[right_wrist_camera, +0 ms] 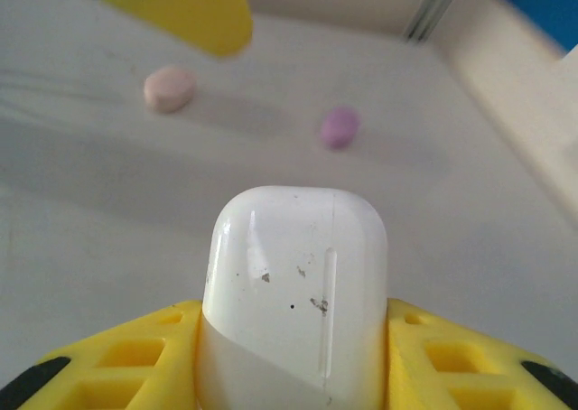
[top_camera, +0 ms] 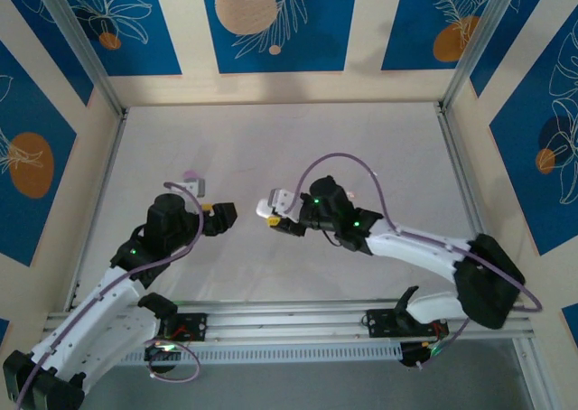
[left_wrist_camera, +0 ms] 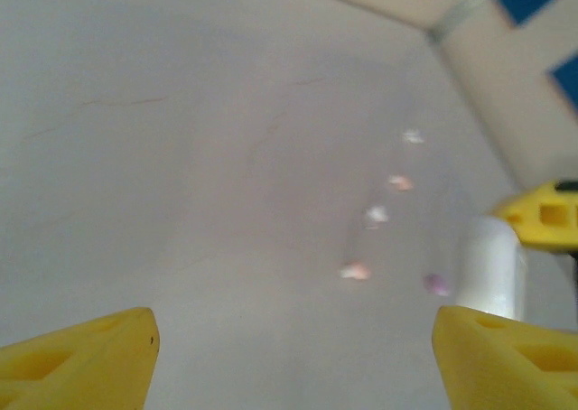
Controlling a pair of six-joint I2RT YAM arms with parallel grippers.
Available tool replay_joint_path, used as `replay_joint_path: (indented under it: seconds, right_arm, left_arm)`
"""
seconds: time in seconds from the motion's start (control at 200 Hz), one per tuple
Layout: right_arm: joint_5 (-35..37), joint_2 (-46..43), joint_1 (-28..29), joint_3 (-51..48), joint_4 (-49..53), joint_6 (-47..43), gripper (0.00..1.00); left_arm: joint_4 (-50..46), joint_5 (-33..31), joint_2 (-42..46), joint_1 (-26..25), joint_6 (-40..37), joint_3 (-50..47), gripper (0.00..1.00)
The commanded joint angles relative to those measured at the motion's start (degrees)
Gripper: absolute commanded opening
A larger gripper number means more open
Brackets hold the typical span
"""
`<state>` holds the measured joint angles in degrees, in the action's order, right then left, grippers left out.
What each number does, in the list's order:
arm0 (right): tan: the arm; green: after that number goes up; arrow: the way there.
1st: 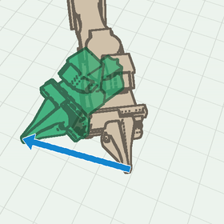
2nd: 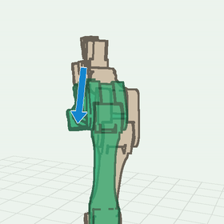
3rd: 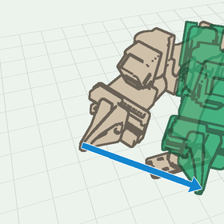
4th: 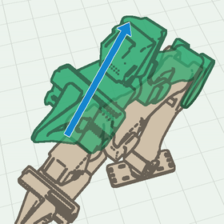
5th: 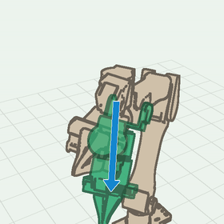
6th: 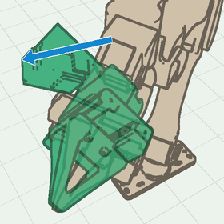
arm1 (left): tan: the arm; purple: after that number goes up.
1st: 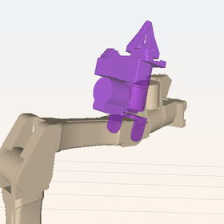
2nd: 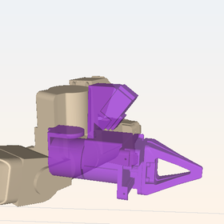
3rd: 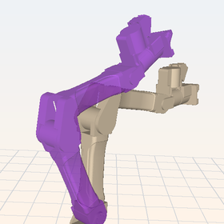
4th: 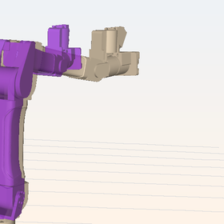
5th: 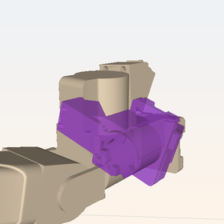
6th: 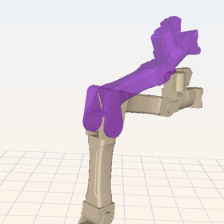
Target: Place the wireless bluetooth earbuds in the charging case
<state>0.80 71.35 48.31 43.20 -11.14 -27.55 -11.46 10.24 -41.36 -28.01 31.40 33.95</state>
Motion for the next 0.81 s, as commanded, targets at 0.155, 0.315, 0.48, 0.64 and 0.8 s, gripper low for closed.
replay_joint_path:
  seconds: [0.155,0.315,0.48,0.64,0.8]
  right_arm:
    - [4.1,-7.5,-0.3,-1.0,3.6,-12.9,0.36]
    - [2.5,-9.9,-0.3,0.0,4.8,-13.8,0.36]
    - [1.4,-10.3,-0.3,0.3,4.6,-13.0,0.36]
    - [-0.6,-11.0,-0.5,0.4,4.3,-11.8,0.37]
    - [-1.1,-11.8,-0.8,0.1,4.0,-11.3,0.37]
  left_arm:
    - [21.2,27.5,-5.5,0.0,2.6,3.2,0.76]
    - [19.9,30.4,-9.3,-2.0,0.6,6.2,0.72]
    - [18.9,31.4,-13.4,-5.2,-1.1,9.1,0.69]
    - [14.7,30.2,-16.4,-8.0,-4.8,12.1,0.64]
    - [12.8,26.2,-17.0,-8.5,-6.0,12.6,0.70]
